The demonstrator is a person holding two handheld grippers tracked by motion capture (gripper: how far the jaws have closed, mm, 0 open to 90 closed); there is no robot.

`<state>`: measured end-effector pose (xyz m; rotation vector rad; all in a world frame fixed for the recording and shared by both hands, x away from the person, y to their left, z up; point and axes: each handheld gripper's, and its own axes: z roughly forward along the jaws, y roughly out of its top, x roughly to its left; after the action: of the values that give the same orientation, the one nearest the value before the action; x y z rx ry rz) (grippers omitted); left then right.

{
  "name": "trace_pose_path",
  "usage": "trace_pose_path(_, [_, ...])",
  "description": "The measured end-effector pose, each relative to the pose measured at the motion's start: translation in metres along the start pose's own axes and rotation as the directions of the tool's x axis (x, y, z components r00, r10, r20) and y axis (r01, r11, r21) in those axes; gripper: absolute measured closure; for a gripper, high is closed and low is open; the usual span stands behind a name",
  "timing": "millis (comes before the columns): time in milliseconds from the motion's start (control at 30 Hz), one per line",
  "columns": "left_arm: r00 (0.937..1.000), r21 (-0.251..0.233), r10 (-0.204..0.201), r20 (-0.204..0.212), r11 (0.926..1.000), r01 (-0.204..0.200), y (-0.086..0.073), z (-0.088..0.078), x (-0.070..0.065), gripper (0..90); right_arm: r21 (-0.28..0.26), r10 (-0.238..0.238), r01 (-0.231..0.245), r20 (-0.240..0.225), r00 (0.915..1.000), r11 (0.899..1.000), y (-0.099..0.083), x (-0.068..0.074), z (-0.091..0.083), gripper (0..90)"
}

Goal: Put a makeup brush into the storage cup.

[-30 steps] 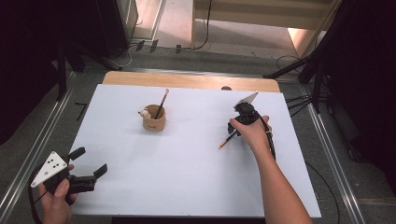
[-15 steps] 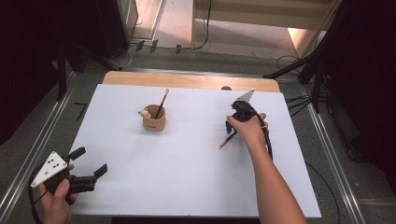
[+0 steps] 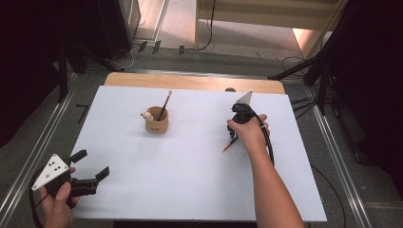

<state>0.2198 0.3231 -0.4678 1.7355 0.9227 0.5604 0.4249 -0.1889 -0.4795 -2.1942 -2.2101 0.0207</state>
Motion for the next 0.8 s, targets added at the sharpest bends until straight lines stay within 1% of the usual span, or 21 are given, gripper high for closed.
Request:
trace_pose_path(67, [1.0, 0.002, 0.004, 0.001, 1.0, -0.004, 0.0, 0.0, 0.0, 0.0, 0.006, 0.006, -0.005, -0.007, 1.0, 1.0, 0.001, -0.001, 0.0, 47.9])
trace_pose_path(200, [1.0, 0.003, 0.004, 0.003, 1.0, -0.004, 0.0, 0.001, -0.002, 0.0, 0.014, 0.011, -0.011, -0.003, 0.9999, 1.0, 0.002, 0.0, 0.0, 48.6])
trace_pose_path(300, [1.0, 0.005, 0.003, 0.004, 1.0, -0.003, 0.0, 0.001, -0.001, 0.0, 0.029, 0.021, -0.021, -0.001, 0.9998, 0.999, 0.003, 0.001, -0.001, 51.6])
trace_pose_path(333, [1.0, 0.008, 0.004, 0.002, 1.0, -0.004, 0.0, 0.001, -0.001, 0.0, 0.029, 0.022, -0.022, -0.002, 0.9998, 0.999, 0.003, 0.001, -0.001, 56.8])
trace_pose_path(400, [1.0, 0.012, 0.001, -0.001, 0.9999, -0.001, 0.0, 0.001, -0.001, 0.0, 0.04, 0.014, -0.014, -0.003, 0.9999, 0.999, 0.003, 0.002, -0.003, 71.2])
trace_pose_path(433, [1.0, 0.011, 0.002, 0.0, 0.9999, -0.002, 0.0, 0.001, 0.0, 0.0, 0.051, -0.001, 0.001, -0.003, 1.0, 0.999, 0.003, 0.002, -0.003, 79.5])
trace_pose_path(467, [1.0, 0.009, 0.001, 0.002, 1.0, -0.001, 0.0, 0.001, 0.0, 0.0, 0.058, -0.004, 0.004, -0.01, 0.9999, 0.998, 0.002, 0.004, -0.003, 82.4])
trace_pose_path(500, [1.0, 0.009, 0.001, 0.002, 1.0, -0.001, 0.0, 0.001, 0.0, 0.0, 0.06, -0.021, 0.021, -0.005, 0.9998, 0.998, 0.002, 0.005, -0.003, 84.5])
trace_pose_path(533, [1.0, 0.01, 0.002, 0.002, 0.9999, -0.002, 0.0, 0.001, -0.001, 0.0, 0.054, -0.034, 0.034, 0.002, 0.9994, 0.998, 0.001, 0.006, -0.003, 84.7])
trace_pose_path(567, [1.0, 0.01, 0.002, 0.002, 0.9999, -0.002, 0.0, 0.001, -0.001, 0.0, 0.049, -0.057, 0.057, 0.016, 0.9982, 0.997, 0.001, 0.008, -0.003, 85.0])
trace_pose_path(633, [1.0, 0.007, 0.002, 0.003, 1.0, -0.002, 0.0, 0.001, -0.001, 0.0, 0.047, -0.106, 0.104, 0.037, 0.9937, 0.993, 0.0, 0.01, -0.003, 85.2])
trace_pose_path(667, [1.0, 0.006, 0.002, 0.003, 1.0, -0.002, 0.0, 0.001, -0.001, 0.0, 0.041, -0.114, 0.112, 0.036, 0.9929, 0.993, 0.0, 0.01, -0.003, 85.2])
trace_pose_path(800, [1.0, 0.005, 0.002, 0.004, 1.0, -0.002, 0.0, 0.001, -0.001, 0.0, 0.042, -0.138, 0.137, 0.022, 0.9902, 0.99, 0.0, 0.008, -0.003, 85.4])
